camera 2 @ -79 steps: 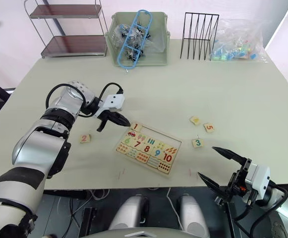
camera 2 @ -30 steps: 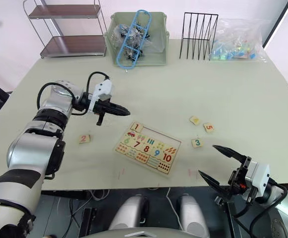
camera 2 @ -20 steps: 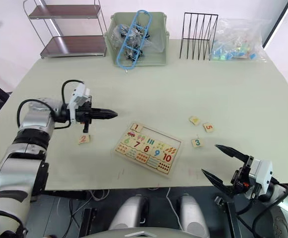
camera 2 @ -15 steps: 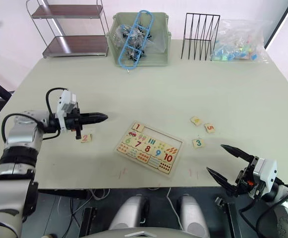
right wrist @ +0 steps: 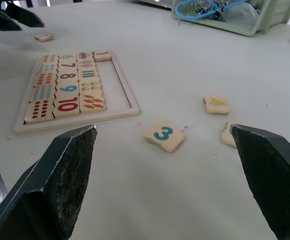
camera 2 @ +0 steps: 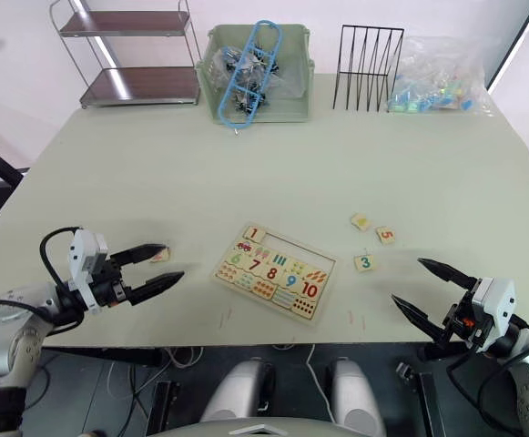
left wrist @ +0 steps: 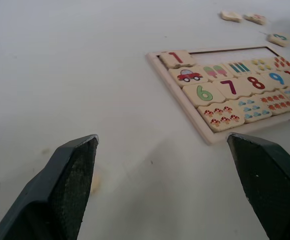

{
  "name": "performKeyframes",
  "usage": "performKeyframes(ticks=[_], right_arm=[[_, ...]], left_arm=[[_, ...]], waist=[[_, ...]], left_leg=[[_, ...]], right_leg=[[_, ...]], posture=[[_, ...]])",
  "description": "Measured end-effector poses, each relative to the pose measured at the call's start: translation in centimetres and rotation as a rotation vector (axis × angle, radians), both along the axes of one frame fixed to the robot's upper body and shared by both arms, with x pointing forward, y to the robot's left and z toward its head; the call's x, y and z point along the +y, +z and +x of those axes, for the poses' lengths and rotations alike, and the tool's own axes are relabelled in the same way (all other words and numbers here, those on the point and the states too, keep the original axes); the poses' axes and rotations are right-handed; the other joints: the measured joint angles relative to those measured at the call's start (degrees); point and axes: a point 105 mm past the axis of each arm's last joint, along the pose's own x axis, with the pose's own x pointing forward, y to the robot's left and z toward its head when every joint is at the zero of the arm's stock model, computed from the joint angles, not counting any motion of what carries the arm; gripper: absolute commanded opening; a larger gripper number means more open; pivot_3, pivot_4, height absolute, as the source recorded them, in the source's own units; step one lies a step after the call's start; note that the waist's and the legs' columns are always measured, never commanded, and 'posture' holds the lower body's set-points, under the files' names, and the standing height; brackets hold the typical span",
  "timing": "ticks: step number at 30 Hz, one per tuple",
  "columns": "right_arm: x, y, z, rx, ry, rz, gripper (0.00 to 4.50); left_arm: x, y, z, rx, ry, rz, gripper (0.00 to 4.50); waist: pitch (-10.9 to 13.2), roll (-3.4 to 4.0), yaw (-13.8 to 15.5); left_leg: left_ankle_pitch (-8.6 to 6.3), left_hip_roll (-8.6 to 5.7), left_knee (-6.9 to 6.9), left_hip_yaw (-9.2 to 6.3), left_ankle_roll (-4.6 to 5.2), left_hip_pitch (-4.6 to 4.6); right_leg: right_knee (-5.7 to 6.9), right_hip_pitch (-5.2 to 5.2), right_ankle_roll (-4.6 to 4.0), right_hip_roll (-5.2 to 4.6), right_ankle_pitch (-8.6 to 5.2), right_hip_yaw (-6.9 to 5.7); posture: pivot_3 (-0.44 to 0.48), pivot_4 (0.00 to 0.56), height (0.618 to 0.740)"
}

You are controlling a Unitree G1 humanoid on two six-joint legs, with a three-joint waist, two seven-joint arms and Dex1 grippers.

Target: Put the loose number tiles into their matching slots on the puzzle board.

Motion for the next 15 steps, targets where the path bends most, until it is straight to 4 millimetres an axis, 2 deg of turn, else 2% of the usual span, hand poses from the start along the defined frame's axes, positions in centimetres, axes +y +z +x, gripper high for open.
performKeyframes(ticks=[2,4,5,8,11,15], right_arm=[[-0.6,-0.6,0.0,0.031,-0.023,-0.004,4.50],[-0.8,-0.8,0.0,0.042,-0.034,-0.004,4.50],[-1.3,-0.9,0.1,0.046,-0.052,-0.005,4.50],[-2.1,-0.9,0.1,0.060,-0.071,-0.014,4.50],[-2.3,-1.0,-0.2,0.074,-0.068,-0.019,4.50],[-2.7,-1.2,-0.6,0.094,-0.070,-0.022,4.50]], left_arm=[[0.7,-0.4,-1.4,0.010,0.077,-0.001,4.48],[1.2,-0.6,-2.0,0.020,0.114,0.004,4.48],[2.1,-0.8,-3.0,0.027,0.169,0.021,4.48],[2.6,-1.5,-4.6,0.047,0.215,0.022,4.48],[2.8,-2.3,-5.6,0.069,0.247,0.013,4.48],[3.6,-2.2,-6.2,0.053,0.295,0.023,4.48]], waist=[[0.00,-0.01,-0.02],[0.00,0.00,0.04],[-0.03,0.06,0.27],[-0.09,0.13,0.24],[-0.10,0.11,0.26],[-0.11,0.11,0.24]], left_leg=[[0.00,0.00,0.00,-0.02,0.00,-0.02],[0.00,0.00,0.00,-0.03,0.00,-0.01],[0.01,0.00,0.01,-0.06,0.00,0.01],[0.00,-0.01,0.00,0.06,0.00,0.09],[0.00,-0.01,0.00,0.05,0.00,0.08],[0.00,0.00,0.00,0.06,0.00,0.09]], right_leg=[[-0.02,0.00,-0.01,0.01,-0.01,0.02],[-0.01,0.00,-0.04,0.02,-0.02,0.01],[-0.01,0.04,-0.23,0.05,-0.13,-0.05],[-0.06,0.11,-0.24,0.09,-0.14,-0.03],[-0.06,0.10,-0.23,0.32,-0.15,-0.05],[-0.07,0.10,-0.23,0.35,-0.16,-0.04]], posture=[[0.000,0.150,0.739],[0.000,0.150,0.739],[0.000,0.150,0.739],[0.000,0.150,0.739],[0.000,0.150,0.739],[0.000,0.150,0.739]])
